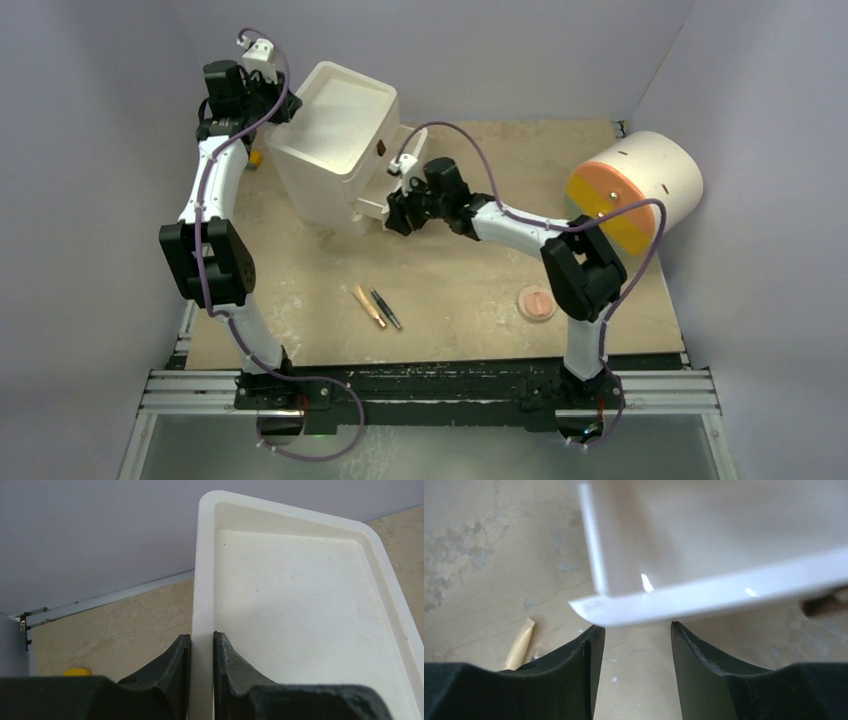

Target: Organize the makeup

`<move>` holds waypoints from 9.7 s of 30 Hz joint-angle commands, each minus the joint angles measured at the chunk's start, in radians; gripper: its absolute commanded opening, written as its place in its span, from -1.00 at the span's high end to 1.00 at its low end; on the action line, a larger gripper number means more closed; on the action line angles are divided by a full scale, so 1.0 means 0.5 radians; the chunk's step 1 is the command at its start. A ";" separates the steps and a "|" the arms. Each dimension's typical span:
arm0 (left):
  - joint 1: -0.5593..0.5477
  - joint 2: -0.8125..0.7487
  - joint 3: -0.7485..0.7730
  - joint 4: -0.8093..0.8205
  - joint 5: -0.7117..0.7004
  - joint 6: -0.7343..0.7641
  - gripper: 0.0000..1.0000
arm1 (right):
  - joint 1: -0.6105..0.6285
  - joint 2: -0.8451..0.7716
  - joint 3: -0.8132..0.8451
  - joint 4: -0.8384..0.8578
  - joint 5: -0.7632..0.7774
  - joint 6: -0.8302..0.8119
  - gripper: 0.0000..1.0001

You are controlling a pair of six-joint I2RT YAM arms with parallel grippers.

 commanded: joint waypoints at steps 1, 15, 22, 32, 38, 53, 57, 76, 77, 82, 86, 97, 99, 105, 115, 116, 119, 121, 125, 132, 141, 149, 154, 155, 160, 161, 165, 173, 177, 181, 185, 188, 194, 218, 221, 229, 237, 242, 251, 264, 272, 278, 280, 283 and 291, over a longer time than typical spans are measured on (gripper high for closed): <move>-0.090 0.153 -0.064 -0.341 0.028 -0.016 1.00 | 0.157 0.116 0.314 -0.585 -0.008 -0.319 -0.09; -0.093 0.174 -0.038 -0.354 0.006 -0.011 1.00 | 0.497 -0.065 0.002 -0.656 0.313 -0.136 -0.10; -0.093 0.160 -0.051 -0.372 -0.022 0.007 1.00 | 0.716 -0.065 -0.117 -0.512 0.460 0.001 -0.10; -0.093 0.145 -0.070 -0.381 -0.042 0.017 1.00 | 0.807 -0.063 -0.177 -0.472 0.562 0.048 -0.10; -0.093 0.138 -0.076 -0.380 -0.048 0.021 1.00 | 0.814 -0.070 -0.211 -0.465 0.598 0.060 -0.02; -0.093 0.138 -0.082 -0.381 -0.057 0.027 1.00 | 0.851 0.031 -0.155 -0.485 0.567 0.076 0.05; -0.093 0.138 -0.085 -0.381 -0.060 0.028 1.00 | 0.857 0.047 -0.145 -0.488 0.572 0.075 0.10; -0.093 0.126 -0.085 -0.385 -0.064 0.032 1.00 | 0.837 -0.292 -0.328 -0.297 1.018 0.181 1.00; -0.093 0.125 -0.085 -0.386 -0.062 0.030 1.00 | 0.819 -0.344 -0.330 -0.261 1.036 0.195 1.00; -0.093 0.125 -0.084 -0.387 -0.060 0.027 1.00 | 0.713 -0.510 -0.272 -0.033 1.098 0.287 1.00; -0.093 0.125 -0.079 -0.390 -0.054 0.021 1.00 | 0.613 -0.424 0.016 -0.052 1.126 0.443 1.00; -0.093 0.138 -0.072 -0.393 -0.048 0.029 1.00 | 0.337 -0.148 0.484 0.076 0.960 1.281 1.00; -0.093 0.141 -0.073 -0.393 -0.040 0.027 1.00 | 0.290 -0.176 0.412 0.163 0.945 1.428 1.00; -0.093 0.135 -0.076 -0.391 -0.033 0.024 1.00 | 0.234 -0.246 0.288 0.091 1.225 1.780 1.00; -0.093 0.154 -0.053 -0.399 -0.030 0.017 1.00 | 0.209 -0.028 0.644 -0.260 1.568 2.006 1.00; -0.093 0.158 -0.051 -0.400 -0.030 0.017 1.00 | 0.205 0.006 0.694 -0.276 1.570 2.007 1.00; -0.093 0.159 -0.050 -0.402 -0.031 0.017 1.00 | 0.186 0.107 0.827 -0.308 1.554 1.999 0.98; -0.093 0.162 -0.051 -0.405 -0.033 0.017 1.00 | 0.169 0.171 0.896 -0.336 1.535 2.006 0.96; -0.093 0.163 -0.054 -0.406 -0.039 0.017 1.00 | 0.149 0.233 0.928 -0.356 1.526 2.041 0.91; -0.093 0.162 -0.060 -0.406 -0.039 0.017 1.00 | 0.130 0.279 0.915 -0.342 1.495 2.057 0.50; -0.093 0.165 -0.066 -0.403 -0.036 0.017 1.00 | 0.128 0.293 0.918 -0.255 1.425 1.993 -0.24; -0.093 0.159 -0.065 -0.403 -0.039 0.016 1.00 | 0.240 -0.131 0.459 0.179 1.401 1.294 -0.20; -0.093 0.161 -0.062 -0.403 -0.039 0.014 1.00 | 0.481 -0.285 0.183 0.138 0.955 0.330 -0.34; -0.093 0.159 -0.064 -0.402 -0.039 0.011 1.00 | 0.498 -0.294 0.132 0.120 0.836 0.249 -0.35; -0.093 0.152 -0.054 -0.411 -0.042 0.013 1.00 | 0.527 -0.180 0.109 -0.199 0.194 0.021 -0.37; -0.093 0.145 -0.059 -0.409 -0.050 0.017 1.00 | 0.554 -0.151 0.107 -0.260 0.167 -0.034 -0.36; -0.093 0.153 -0.065 -0.399 -0.045 0.014 1.00 | 0.687 -0.084 0.023 -0.316 0.393 -0.122 -0.25; -0.093 0.147 -0.071 -0.400 -0.045 0.017 1.00 | 0.815 0.066 -0.035 -0.315 0.371 -0.101 -0.07; -0.093 0.150 -0.074 -0.397 -0.045 0.017 1.00 | 0.896 0.139 -0.018 -0.348 0.363 -0.101 -0.08; -0.093 0.147 -0.075 -0.400 -0.045 0.017 1.00 | 0.946 0.199 -0.001 -0.371 0.383 -0.090 -0.08; -0.093 0.141 -0.080 -0.397 -0.045 0.021 1.00 | 0.980 0.229 0.017 -0.410 0.450 -0.112 -0.04; -0.093 0.144 -0.079 -0.398 -0.047 0.022 1.00 | 1.002 0.256 0.051 -0.477 0.580 -0.130 0.22; -0.093 0.144 -0.079 -0.397 -0.048 0.024 1.00 | 1.016 0.276 0.078 -0.528 0.780 -0.107 0.67; -0.093 0.142 -0.079 -0.400 -0.044 0.023 1.00 | 0.197 -0.650 -0.346 0.262 0.790 1.386 0.98; -0.093 0.135 -0.086 -0.391 -0.042 0.021 1.00 | 0.120 -0.491 -0.179 0.241 0.769 1.656 0.93; -0.093 0.141 -0.085 -0.392 -0.042 0.017 1.00 | 0.108 -0.088 0.515 -0.271 1.063 2.076 1.00; -0.093 0.152 -0.086 -0.386 -0.036 0.012 1.00 | 0.107 0.094 0.933 -0.751 1.388 2.261 0.96; -0.093 0.153 -0.085 -0.386 -0.033 0.010 1.00 | 0.107 0.167 1.003 -0.794 1.439 2.288 0.79; -0.093 0.156 -0.087 -0.387 -0.039 0.007 1.00 | 0.106 0.400 1.166 -0.783 1.375 2.296 0.71; -0.093 0.171 -0.087 -0.392 -0.042 0.010 1.00 | 0.105 0.140 0.883 -0.470 1.425 2.063 -0.29; -0.093 0.165 -0.087 -0.392 -0.037 0.005 1.00 | 0.047 -0.197 0.696 -0.899 2.024 1.688 -0.29; -0.093 0.150 -0.087 -0.397 -0.042 0.005 1.00 | -0.060 -0.090 0.633 -1.079 2.030 1.723 -0.29; -0.093 0.152 -0.086 -0.397 -0.042 0.005 1.00 | -0.095 0.049 0.716 -1.188 1.982 1.739 -0.29; -0.093 0.168 -0.074 -0.399 -0.042 0.002 1.00 | -0.155 0.249 0.877 -1.310 1.838 1.780 -0.28; -0.096 0.207 -0.040 -0.411 -0.027 -0.011 1.00 | -0.117 0.737 1.474 -1.263 1.584 1.706 -0.19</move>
